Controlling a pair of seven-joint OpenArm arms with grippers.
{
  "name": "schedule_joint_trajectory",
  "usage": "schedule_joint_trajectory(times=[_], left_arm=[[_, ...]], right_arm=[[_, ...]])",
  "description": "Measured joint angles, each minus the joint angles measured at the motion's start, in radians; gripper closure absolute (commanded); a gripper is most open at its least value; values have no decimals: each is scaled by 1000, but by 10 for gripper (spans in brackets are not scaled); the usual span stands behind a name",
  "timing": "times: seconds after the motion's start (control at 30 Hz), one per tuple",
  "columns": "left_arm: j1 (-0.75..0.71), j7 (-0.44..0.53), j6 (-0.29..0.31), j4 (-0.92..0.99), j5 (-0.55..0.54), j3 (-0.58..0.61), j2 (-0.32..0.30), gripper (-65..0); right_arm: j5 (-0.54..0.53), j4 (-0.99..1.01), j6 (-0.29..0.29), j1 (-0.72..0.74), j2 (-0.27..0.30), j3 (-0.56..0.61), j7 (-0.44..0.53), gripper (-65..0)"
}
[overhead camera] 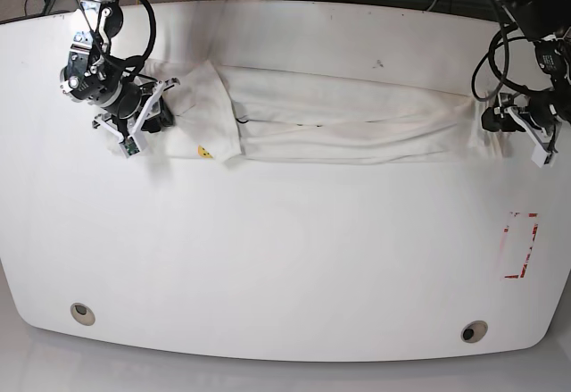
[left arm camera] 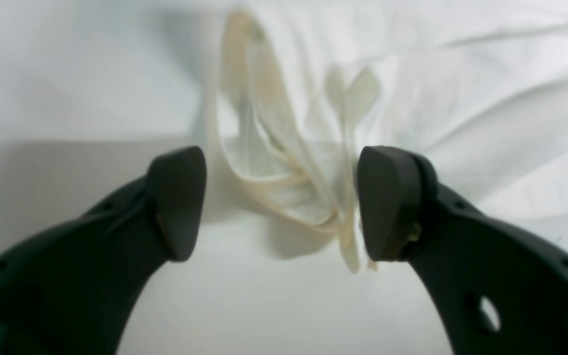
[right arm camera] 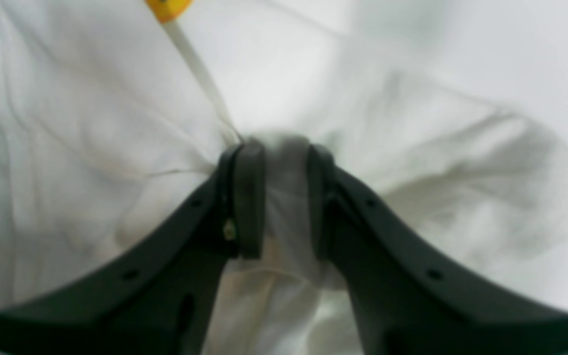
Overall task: Fold the T-shirt properly
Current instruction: 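Release the left gripper's end and move it toward the strip's middle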
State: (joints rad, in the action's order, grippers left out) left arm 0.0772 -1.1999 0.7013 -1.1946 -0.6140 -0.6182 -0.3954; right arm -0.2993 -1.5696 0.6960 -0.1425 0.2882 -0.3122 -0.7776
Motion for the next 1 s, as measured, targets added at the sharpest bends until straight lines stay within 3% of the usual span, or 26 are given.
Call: schedule_joint_trajectory(times=[0.27,0.53,0.6,0.7,0.73,0.8,1.0], left_arm=[[10,71,-4,41,-8,92,-27,-449],[14,82,0,35,-85,169,-4,-436],[14,84,0,35,-98,180,-4,-383],[12,80,-2,35,-97,181,-4,-224],[9,80,-2,36,-95,181,-4,-118],[2,77,-1,38,-93,180,-1,-32],[-6,71,-4,29,-93,180,2,-43]], right_arm=[[0,0,0,0,0,0,0,-138],[0,0,0,0,0,0,0,-138],[0,0,0,0,0,0,0,-138],[0,0,0,0,0,0,0,-138],[0,0,0,0,0,0,0,-138],[0,0,0,0,0,0,0,-138],[0,0,0,0,0,0,0,-136]])
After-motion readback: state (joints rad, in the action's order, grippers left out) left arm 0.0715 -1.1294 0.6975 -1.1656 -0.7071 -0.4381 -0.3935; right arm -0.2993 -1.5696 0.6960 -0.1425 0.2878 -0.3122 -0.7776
